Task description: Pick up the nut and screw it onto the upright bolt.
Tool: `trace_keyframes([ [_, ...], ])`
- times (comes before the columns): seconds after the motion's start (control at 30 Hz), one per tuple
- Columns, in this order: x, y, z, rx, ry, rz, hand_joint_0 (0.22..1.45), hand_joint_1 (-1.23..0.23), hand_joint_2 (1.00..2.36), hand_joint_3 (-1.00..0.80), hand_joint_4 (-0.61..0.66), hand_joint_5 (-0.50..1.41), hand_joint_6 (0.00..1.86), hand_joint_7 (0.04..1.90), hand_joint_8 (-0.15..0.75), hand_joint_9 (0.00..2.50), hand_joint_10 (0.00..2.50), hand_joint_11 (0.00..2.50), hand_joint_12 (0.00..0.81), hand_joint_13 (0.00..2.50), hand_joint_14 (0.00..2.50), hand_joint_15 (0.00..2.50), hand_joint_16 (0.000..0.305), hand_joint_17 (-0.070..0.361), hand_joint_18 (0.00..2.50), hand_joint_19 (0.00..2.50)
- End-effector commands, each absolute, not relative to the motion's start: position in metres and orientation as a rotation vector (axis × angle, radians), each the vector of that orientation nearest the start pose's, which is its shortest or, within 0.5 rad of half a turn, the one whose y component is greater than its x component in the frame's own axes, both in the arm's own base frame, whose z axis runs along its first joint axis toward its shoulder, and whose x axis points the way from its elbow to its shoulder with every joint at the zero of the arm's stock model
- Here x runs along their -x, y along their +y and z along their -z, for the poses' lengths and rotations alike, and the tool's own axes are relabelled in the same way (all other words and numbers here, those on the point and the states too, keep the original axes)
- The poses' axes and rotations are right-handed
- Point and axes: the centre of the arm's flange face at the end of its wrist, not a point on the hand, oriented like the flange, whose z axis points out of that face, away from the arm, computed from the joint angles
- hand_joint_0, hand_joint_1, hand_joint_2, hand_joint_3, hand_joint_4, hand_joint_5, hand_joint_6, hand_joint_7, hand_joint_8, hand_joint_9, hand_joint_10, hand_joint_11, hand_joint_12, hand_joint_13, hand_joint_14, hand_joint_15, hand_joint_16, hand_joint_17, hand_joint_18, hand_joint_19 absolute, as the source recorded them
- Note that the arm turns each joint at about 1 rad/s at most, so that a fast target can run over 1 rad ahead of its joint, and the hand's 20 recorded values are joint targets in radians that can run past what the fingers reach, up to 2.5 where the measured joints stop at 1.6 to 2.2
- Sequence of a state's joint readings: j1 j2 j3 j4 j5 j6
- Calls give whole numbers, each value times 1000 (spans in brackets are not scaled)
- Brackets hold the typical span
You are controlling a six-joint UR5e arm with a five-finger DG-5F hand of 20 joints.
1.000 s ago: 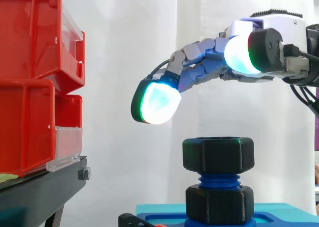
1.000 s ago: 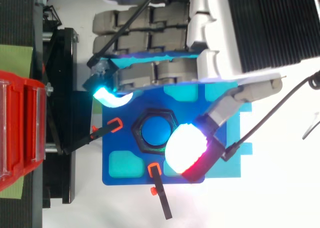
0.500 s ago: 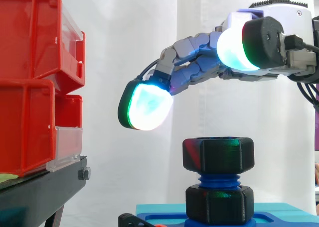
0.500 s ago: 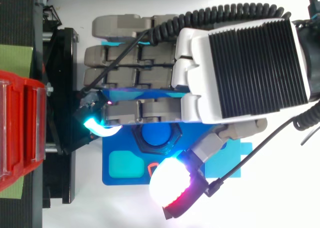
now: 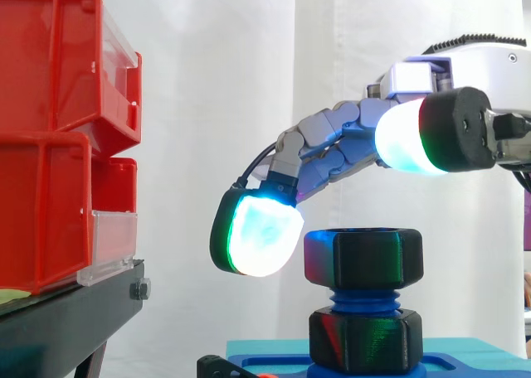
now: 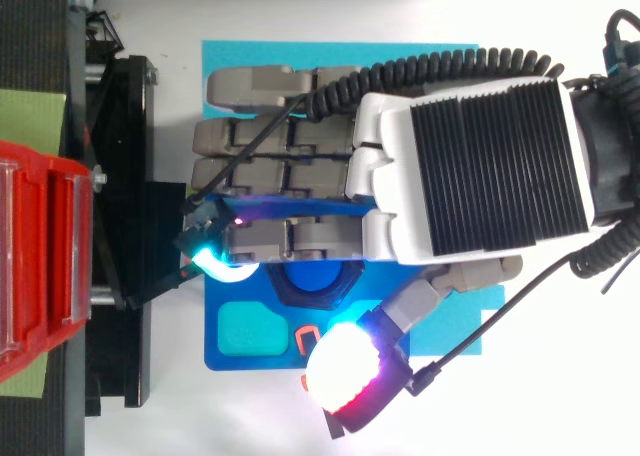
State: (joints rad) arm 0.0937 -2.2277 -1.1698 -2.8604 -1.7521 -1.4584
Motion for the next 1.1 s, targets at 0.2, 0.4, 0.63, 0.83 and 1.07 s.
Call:
trace_keyframes([
  [0.2, -747, -44, -300, 131, 1545, -306, 472, -116, 1000, -500, 269, -140, 504, 984, 269, 467, 0, 0, 323, 380, 0, 0, 38, 85, 156, 0],
  [0.4, -746, -49, -300, 127, 1551, -302, 476, -116, 1000, -500, 277, -129, 504, 1084, 276, 488, 0, 0, 318, 398, 0, 0, 36, 82, 164, 0],
  [0.63, -745, -59, -301, 124, 1545, -296, 481, -122, 1000, -500, 283, -119, 504, 1110, 285, 520, 0, 0, 310, 424, 0, 0, 34, 77, 174, 0],
  [0.83, -744, -73, -301, 123, 1540, -293, 484, -125, 1000, -500, 281, -105, 503, 1178, 283, 526, 0, 0, 304, 433, 0, 0, 33, 75, 184, 0],
  [1.07, -741, -88, -301, 124, 1540, -291, 493, -147, 1000, -500, 292, -46, 502, 1329, 294, 626, 0, 0, 285, 498, 0, 0, 30, 68, 230, 0],
])
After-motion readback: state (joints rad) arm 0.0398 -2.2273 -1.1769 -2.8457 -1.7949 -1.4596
